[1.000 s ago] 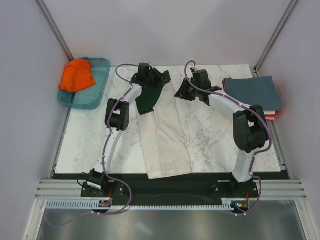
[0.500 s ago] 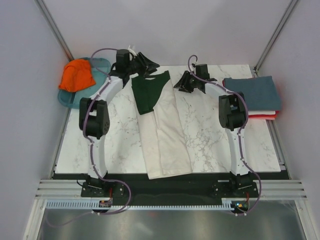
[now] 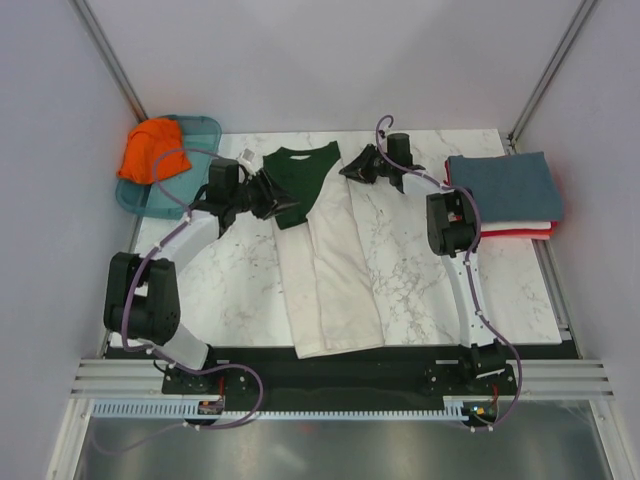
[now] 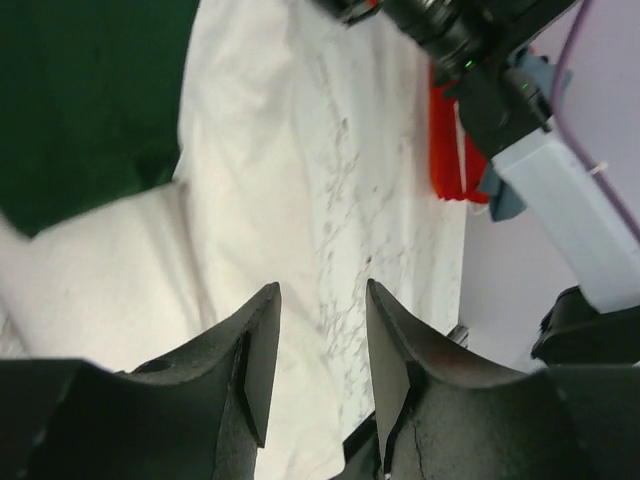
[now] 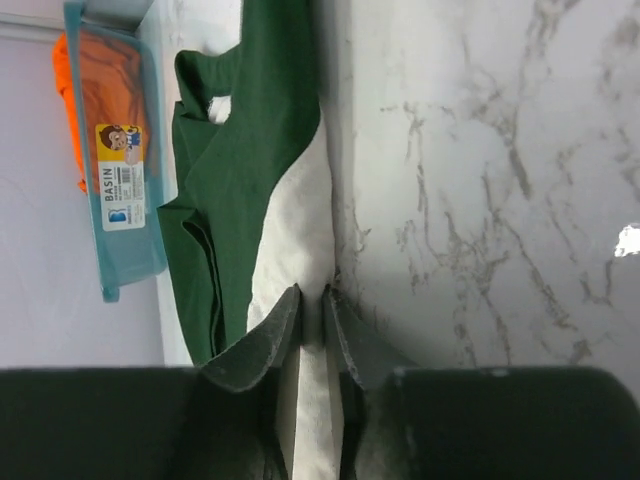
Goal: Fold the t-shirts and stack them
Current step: Fold the tshirt
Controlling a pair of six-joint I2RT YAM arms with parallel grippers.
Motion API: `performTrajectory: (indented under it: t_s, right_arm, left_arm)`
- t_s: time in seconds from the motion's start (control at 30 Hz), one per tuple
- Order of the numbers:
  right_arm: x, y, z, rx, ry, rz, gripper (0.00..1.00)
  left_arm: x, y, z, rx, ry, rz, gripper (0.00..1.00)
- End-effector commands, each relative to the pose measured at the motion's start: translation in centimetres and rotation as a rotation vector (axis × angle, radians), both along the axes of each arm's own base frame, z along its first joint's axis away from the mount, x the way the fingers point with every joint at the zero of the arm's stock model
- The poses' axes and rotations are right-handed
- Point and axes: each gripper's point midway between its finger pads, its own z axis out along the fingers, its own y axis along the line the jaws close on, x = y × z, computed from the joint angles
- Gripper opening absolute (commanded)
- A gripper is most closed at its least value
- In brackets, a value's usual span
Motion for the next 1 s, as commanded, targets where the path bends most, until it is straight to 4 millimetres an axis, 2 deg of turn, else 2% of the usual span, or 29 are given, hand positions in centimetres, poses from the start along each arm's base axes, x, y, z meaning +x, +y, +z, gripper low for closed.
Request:
performTrajectory:
  t_s: [0.0, 0.07, 0.1, 0.13, 0.17, 0.2, 0.37, 0.5, 0.7, 0.73, 0.77, 0.83, 0.93, 0.97]
  right_arm:
    - [0.6, 0.0, -2.2, 0.014, 0.029, -0.036, 0.21]
    - [1.5, -0.8, -2.1, 0.011, 0.03, -0.093, 0.03]
    - [1.8, -1.5, -2.4, 0.012, 0.032, -0.123, 0.01]
    - [2.4, -2.5, -2.6, 0.007, 0.035, -0.177, 0.0]
    - [2.9, -3.3, -1.6, 0.013, 0.019, -0.211, 0.0]
    - [3.1, -4.6, -2.1, 0.012, 0.017, -0.247, 0.0]
    - [4.2, -8.7, -1.2, -0.061, -0.018, -0.378, 0.0]
    - [4.4, -9.8, -0.7, -0.11, -0.04, -0.408, 0.0]
    - [4.7, -11.9, -1.6, -0.177, -0.034, -0.487, 0.0]
    - [4.8, -12.0, -1.6, -0.179, -0.039, -0.488, 0.01]
    - [5.1, -11.8, -1.4, -0.179, -0.044, -0.479, 0.08]
    - [5.3, -11.8, -0.8, -0.209, -0.07, -0.459, 0.4]
    - [5.3, -11.9, 1.5, -0.262, -0.108, -0.458, 0.48]
    - [5.0, -11.9, 3.1, -0.299, -0.133, -0.447, 0.49]
  left_arm:
    - [-3.2, 1.3, 0.4, 0.051, -0.06, -0.001, 0.47]
    - [-5.3, 1.9, -1.0, 0.076, -0.044, 0.0, 0.47]
    - [-6.3, 2.5, -2.5, 0.103, -0.017, 0.01, 0.48]
    - [-6.9, 2.8, -2.5, 0.112, -0.025, 0.017, 0.48]
    - [-7.2, 3.1, -3.1, 0.127, -0.016, 0.024, 0.48]
    - [-7.9, 3.5, -4.4, 0.149, 0.004, 0.031, 0.48]
    - [-8.9, 4.3, -8.1, 0.202, 0.083, 0.036, 0.52]
    - [-8.5, 4.2, -10.5, 0.228, 0.143, 0.022, 0.55]
    - [-8.5, 3.9, -13.4, 0.239, 0.21, 0.001, 0.56]
    - [-8.6, 3.8, -13.6, 0.24, 0.213, -0.006, 0.56]
    - [-8.7, 3.7, -13.7, 0.238, 0.218, -0.011, 0.56]
    - [-8.8, 3.5, -13.9, 0.24, 0.215, -0.019, 0.58]
    - [-9.3, 3.4, -13.8, 0.247, 0.211, -0.016, 0.66]
    - [-9.5, 3.4, -13.9, 0.25, 0.209, -0.016, 0.66]
